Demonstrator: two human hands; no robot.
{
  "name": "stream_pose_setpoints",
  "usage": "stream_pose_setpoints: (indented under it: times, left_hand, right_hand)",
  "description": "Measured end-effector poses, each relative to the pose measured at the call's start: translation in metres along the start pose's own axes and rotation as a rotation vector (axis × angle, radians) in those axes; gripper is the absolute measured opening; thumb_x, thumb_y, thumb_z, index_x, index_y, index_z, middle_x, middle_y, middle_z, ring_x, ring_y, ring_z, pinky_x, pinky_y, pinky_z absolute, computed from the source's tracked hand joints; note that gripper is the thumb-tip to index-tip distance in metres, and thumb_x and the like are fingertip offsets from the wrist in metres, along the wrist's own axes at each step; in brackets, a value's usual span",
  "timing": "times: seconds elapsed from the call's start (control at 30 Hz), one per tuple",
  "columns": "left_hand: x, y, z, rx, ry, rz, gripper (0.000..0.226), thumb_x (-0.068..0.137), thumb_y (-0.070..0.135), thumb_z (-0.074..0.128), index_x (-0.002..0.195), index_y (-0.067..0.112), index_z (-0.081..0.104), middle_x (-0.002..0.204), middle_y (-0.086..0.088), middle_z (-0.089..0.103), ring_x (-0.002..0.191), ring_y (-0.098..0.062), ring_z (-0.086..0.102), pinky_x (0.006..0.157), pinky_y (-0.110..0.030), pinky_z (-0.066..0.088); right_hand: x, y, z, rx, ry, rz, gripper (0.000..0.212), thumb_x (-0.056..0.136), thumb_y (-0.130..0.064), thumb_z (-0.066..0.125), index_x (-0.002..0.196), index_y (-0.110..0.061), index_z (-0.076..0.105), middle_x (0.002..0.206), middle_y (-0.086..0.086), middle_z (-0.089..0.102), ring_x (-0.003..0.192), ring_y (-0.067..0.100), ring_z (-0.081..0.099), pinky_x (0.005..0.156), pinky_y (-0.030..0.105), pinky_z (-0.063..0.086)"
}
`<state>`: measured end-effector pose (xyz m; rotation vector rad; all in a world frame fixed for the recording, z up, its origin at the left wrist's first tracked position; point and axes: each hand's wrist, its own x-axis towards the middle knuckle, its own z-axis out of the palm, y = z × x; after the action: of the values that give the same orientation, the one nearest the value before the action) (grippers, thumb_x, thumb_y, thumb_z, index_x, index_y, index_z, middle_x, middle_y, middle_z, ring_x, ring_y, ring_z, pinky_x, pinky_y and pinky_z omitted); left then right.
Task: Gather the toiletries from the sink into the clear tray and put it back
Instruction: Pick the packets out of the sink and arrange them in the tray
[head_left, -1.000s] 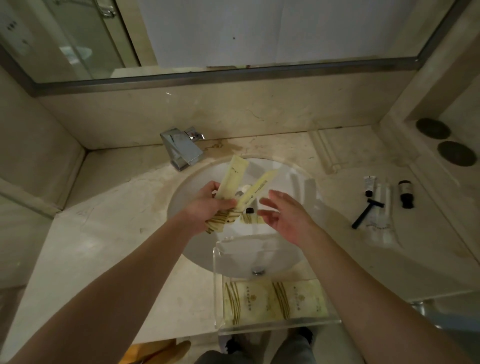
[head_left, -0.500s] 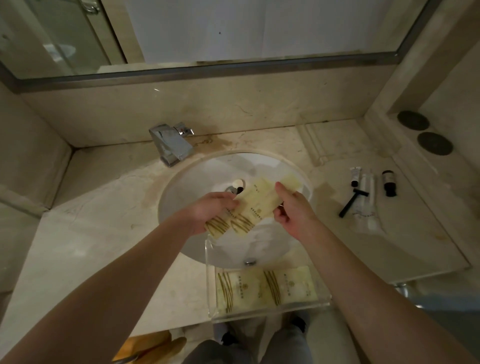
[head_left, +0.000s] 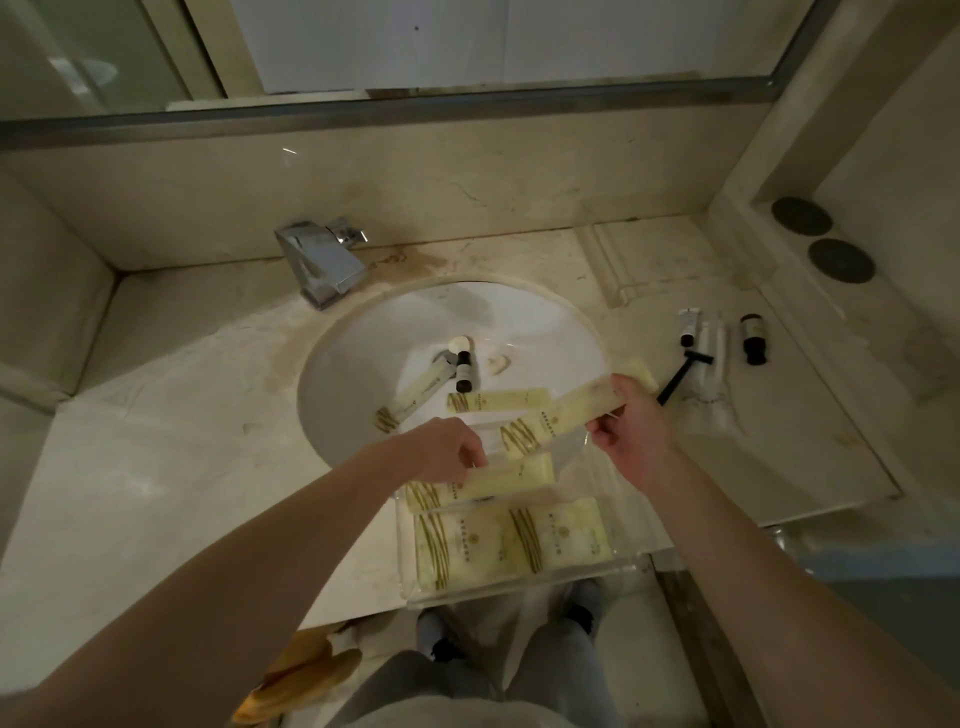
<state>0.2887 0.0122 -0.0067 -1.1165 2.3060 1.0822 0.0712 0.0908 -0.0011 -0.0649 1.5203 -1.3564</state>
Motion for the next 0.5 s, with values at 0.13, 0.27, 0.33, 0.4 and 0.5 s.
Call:
stream_pose_setpoints:
  times: [0.13,0.27,0.33,0.4,0.5]
  left_hand:
    - [0.002,0.001,0.01,0.26,0.118,0.009,0.022,0.086,0.009,0.058,0.102,0.02,0.069,0.105,-0.001,0.068,0.096,-0.019,0.065,0.084,-0.031,0.054]
    - [-0.003,0.004,0.005,0.522,0.176,-0.065,0.018,0.086,0.021,0.065,0.103,0.016,0.062,0.1,-0.003,0.063,0.09,-0.022,0.064,0.073,-0.032,0.053]
    - [-0.005,0.0,0.003,0.511,0.228,-0.091,0.023,0.086,0.013,0.059,0.108,0.016,0.058,0.1,-0.004,0.063,0.088,-0.022,0.062,0.071,-0.032,0.052]
    - [-0.007,-0.003,0.001,0.481,0.249,-0.095,0.025,0.083,0.007,0.055,0.107,0.017,0.054,0.099,-0.005,0.062,0.086,-0.023,0.061,0.072,-0.035,0.053]
    - [-0.009,-0.008,0.0,0.479,0.252,-0.094,0.022,0.082,0.007,0.053,0.102,0.017,0.057,0.1,-0.002,0.059,0.088,-0.022,0.059,0.077,-0.037,0.055]
  right_hand:
    - [-0.001,0.008,0.001,-0.136,0.015,-0.038,0.008,0.091,-0.014,0.051,0.093,-0.009,0.058,0.065,0.007,0.057,0.043,0.015,0.05,0.034,0.02,0.031]
    - [-0.005,0.014,0.001,-0.305,-0.046,-0.061,0.008,0.089,-0.004,0.052,0.09,-0.012,0.054,0.074,0.012,0.059,0.048,0.018,0.055,0.039,0.023,0.035]
    - [-0.008,0.015,0.002,-0.376,-0.123,-0.014,0.009,0.09,0.0,0.053,0.091,-0.009,0.053,0.077,0.014,0.059,0.053,0.021,0.057,0.041,0.023,0.038]
    - [-0.011,0.018,0.004,-0.44,-0.23,0.066,0.011,0.09,0.003,0.053,0.093,-0.007,0.051,0.079,0.015,0.059,0.057,0.023,0.062,0.043,0.024,0.042]
    - [-0.014,0.026,0.012,-0.622,-0.347,0.133,0.012,0.088,0.004,0.057,0.092,-0.006,0.051,0.08,0.016,0.062,0.059,0.023,0.064,0.049,0.026,0.048]
